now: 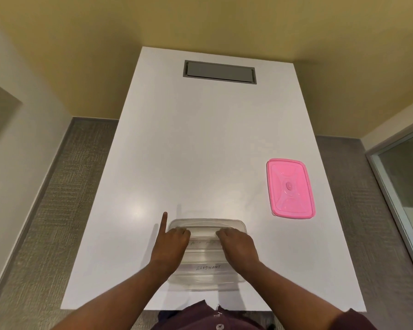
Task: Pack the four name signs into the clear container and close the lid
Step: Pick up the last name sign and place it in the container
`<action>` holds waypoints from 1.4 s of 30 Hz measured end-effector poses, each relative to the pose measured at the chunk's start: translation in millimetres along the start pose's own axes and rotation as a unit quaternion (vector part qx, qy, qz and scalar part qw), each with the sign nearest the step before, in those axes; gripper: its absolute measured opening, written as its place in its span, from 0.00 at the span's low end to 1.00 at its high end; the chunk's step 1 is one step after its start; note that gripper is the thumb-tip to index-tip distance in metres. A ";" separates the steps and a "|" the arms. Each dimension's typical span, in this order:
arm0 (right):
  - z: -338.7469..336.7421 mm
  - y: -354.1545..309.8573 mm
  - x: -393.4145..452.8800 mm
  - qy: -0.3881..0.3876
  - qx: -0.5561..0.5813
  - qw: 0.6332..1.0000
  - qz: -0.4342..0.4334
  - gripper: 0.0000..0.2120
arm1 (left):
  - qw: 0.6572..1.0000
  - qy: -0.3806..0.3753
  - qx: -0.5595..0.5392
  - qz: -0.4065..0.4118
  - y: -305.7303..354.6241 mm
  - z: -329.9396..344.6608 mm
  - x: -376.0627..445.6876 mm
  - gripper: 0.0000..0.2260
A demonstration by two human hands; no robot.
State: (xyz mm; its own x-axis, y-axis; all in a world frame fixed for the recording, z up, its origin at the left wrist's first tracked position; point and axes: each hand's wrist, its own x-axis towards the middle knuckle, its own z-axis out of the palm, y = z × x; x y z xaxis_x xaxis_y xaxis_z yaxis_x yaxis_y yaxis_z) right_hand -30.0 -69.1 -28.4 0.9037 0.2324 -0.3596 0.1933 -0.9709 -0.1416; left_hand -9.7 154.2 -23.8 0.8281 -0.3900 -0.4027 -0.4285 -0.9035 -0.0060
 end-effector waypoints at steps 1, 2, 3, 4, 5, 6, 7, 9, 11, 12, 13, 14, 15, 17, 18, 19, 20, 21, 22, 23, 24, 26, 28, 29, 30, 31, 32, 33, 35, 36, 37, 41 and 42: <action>0.9 -0.7 -0.3 0.002 0.000 1.000 0.000 0.19 | 1.000 0.000 -0.001 0.000 0.0 0.9 0.6 0.26; 1.4 -1.5 -0.4 0.005 0.000 1.000 0.001 0.18 | 1.000 0.002 -0.003 0.000 -0.2 1.7 1.0 0.26; 2.3 -1.8 -0.1 0.007 0.000 1.000 0.001 0.18 | 1.000 0.003 -0.004 0.001 -0.1 2.7 1.4 0.26; 3.4 -2.2 0.2 0.008 -0.001 1.000 0.002 0.19 | 1.000 0.004 -0.004 0.002 0.0 3.6 1.9 0.25; 4.2 -2.6 0.5 0.010 -0.002 1.000 0.003 0.19 | 1.000 0.007 -0.004 0.003 0.5 4.2 2.2 0.24; 5.1 -3.3 0.6 0.010 -0.002 1.000 0.004 0.19 | 1.000 0.011 -0.005 0.004 1.0 4.5 2.5 0.23; 6.1 -4.2 0.8 0.010 -0.001 1.000 0.005 0.19 | 1.000 0.013 -0.008 0.004 1.4 4.4 2.8 0.22; 8.8 -6.3 1.0 0.011 0.002 1.000 0.009 0.20 | 1.000 0.010 -0.014 0.003 2.6 4.3 3.0 0.21; 10.8 -8.2 1.3 0.014 0.006 1.000 0.011 0.21 | 1.000 0.010 -0.017 0.002 3.3 4.3 3.1 0.21; 11.5 -8.6 1.5 0.015 0.006 1.000 0.010 0.22 | 1.000 0.009 -0.018 0.002 3.6 4.3 3.1 0.20; 12.1 -8.7 1.6 0.017 0.005 1.000 0.010 0.22 | 1.000 0.008 -0.020 0.002 4.0 4.4 2.9 0.20; 12.4 -8.6 1.3 0.020 0.004 1.000 0.009 0.22 | 1.000 0.009 -0.022 0.002 4.0 4.6 3.2 0.20; 12.5 -8.3 1.3 0.021 0.006 1.000 0.009 0.23 | 1.000 0.011 -0.024 0.001 4.1 4.9 3.2 0.20; 12.9 -7.3 1.2 0.017 0.009 1.000 0.009 0.23 | 1.000 0.013 -0.027 0.001 4.1 5.6 3.9 0.19; 13.0 -6.8 1.5 0.016 0.011 1.000 0.009 0.23 | 0.999 0.015 -0.028 0.000 4.1 6.0 4.2 0.19; 13.1 -6.4 1.6 0.015 0.011 1.000 0.010 0.24 | 0.999 0.017 -0.029 0.000 4.0 6.4 4.3 0.20; 12.7 -6.4 2.1 0.015 0.011 1.000 0.011 0.24 | 0.999 0.021 -0.027 0.001 3.8 6.5 4.8 0.20; 12.5 -6.5 2.5 0.014 0.011 1.000 0.011 0.24 | 0.999 0.021 -0.025 0.002 3.5 6.4 4.8 0.21; 12.0 -6.7 3.4 0.011 0.011 1.000 0.011 0.23 | 1.000 0.020 -0.024 0.003 3.0 6.1 5.1 0.21; 11.2 -6.9 4.0 0.011 0.009 1.000 0.011 0.22 | 1.000 0.017 -0.021 0.006 2.6 5.8 5.0 0.22; 10.1 -7.0 4.5 0.012 0.004 1.000 0.010 0.21 | 1.000 0.015 -0.016 0.010 2.3 5.6 5.1 0.22; 7.7 -6.9 5.4 0.015 -0.003 1.000 0.008 0.20 | 1.000 0.019 -0.005 0.020 1.1 5.0 4.6 0.22; 6.8 -5.7 5.5 0.016 -0.003 1.000 0.006 0.21 | 0.999 0.036 -0.005 0.030 -0.7 5.3 3.5 0.22; 6.9 -5.0 4.6 0.019 -0.004 1.000 0.004 0.21 | 0.998 0.050 -0.006 0.036 -1.4 5.1 2.1 0.22; 7.1 -4.2 3.8 0.022 -0.004 1.000 0.002 0.21 | 0.997 0.066 -0.008 0.042 -1.9 4.4 0.5 0.22; 7.5 -3.2 2.9 0.026 -0.003 1.000 0.002 0.21 | 0.996 0.078 -0.012 0.047 -2.3 3.3 -1.2 0.22; 8.1 -2.4 2.4 0.028 0.000 1.000 0.001 0.22 | 0.995 0.089 -0.018 0.053 -2.7 2.4 -3.0 0.21; 7.9 -1.9 1.2 0.031 0.005 1.000 0.000 0.21 | 0.993 0.102 -0.027 0.058 -3.1 1.2 -5.4 0.21; 5.9 -1.0 -2.6 0.043 0.018 0.999 -0.008 0.19 | 0.987 0.134 -0.047 0.072 -4.2 -0.2 -10.7 0.20; 3.8 0.0 -4.7 0.056 0.028 0.998 -0.012 0.18 | 0.983 0.152 -0.059 0.080 -5.3 -0.4 -13.2 0.19; 1.0 1.4 -6.6 0.076 0.040 0.996 -0.016 0.16 | 0.978 0.172 -0.075 0.087 -6.6 0.2 -15.7 0.18; -15.2 11.7 -15.0 0.175 0.113 0.978 -0.029 0.08 | 0.956 0.239 -0.139 0.101 -12.3 -3.4 -22.1 0.16; -19.7 15.2 -15.7 0.192 0.129 0.972 -0.034 0.07 | 0.952 0.243 -0.156 0.101 -13.3 -6.3 -21.8 0.15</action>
State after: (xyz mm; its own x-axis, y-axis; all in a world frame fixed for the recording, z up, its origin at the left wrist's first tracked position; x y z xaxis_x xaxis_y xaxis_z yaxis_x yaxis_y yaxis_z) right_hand -33.8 -88.7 -6.7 0.9779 0.2077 0.0233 0.1997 -0.8960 -0.3966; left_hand -19.8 173.7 -9.2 0.8420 -0.5293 0.1042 -0.5313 -0.7802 0.3302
